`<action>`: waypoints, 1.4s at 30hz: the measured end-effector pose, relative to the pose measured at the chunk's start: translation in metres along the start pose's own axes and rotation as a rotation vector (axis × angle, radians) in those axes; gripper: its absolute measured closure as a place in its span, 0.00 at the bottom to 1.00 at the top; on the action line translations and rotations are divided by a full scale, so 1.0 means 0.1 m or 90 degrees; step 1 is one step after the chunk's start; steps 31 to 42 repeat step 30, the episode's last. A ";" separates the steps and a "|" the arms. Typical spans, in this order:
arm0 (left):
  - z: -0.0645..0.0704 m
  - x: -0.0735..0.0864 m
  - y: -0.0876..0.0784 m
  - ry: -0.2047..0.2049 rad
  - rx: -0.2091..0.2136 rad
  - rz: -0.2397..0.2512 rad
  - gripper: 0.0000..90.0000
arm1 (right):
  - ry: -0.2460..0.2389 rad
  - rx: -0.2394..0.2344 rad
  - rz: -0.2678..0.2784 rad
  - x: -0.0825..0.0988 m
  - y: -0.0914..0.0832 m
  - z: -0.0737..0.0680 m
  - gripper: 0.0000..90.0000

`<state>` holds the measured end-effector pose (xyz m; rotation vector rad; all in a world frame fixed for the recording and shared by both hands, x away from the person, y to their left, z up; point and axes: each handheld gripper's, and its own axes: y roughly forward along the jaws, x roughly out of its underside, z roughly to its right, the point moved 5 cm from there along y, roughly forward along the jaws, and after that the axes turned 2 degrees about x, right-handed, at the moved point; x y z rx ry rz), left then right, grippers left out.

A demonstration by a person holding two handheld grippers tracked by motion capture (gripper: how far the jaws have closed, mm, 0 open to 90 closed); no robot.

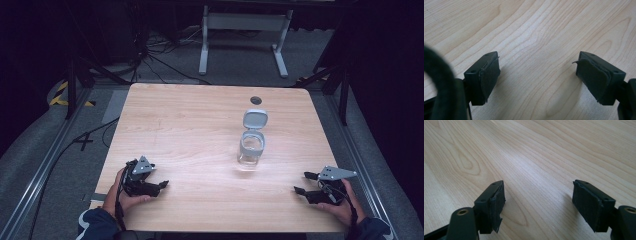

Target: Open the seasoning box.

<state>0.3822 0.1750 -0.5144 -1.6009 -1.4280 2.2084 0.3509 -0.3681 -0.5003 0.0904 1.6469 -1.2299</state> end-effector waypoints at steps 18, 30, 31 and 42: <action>0.00 0.00 0.00 -0.010 0.003 -0.002 0.21 | 0.003 0.004 -0.001 0.00 0.01 0.00 0.28; 0.00 0.00 0.01 -0.011 -0.001 0.000 0.21 | 0.002 0.004 -0.001 0.00 0.01 0.00 0.28; 0.00 0.00 0.01 -0.011 -0.001 0.000 0.21 | 0.002 0.004 -0.001 0.00 0.01 0.00 0.28; 0.00 0.00 0.01 -0.011 -0.001 0.000 0.21 | 0.002 0.004 -0.001 0.00 0.01 0.00 0.28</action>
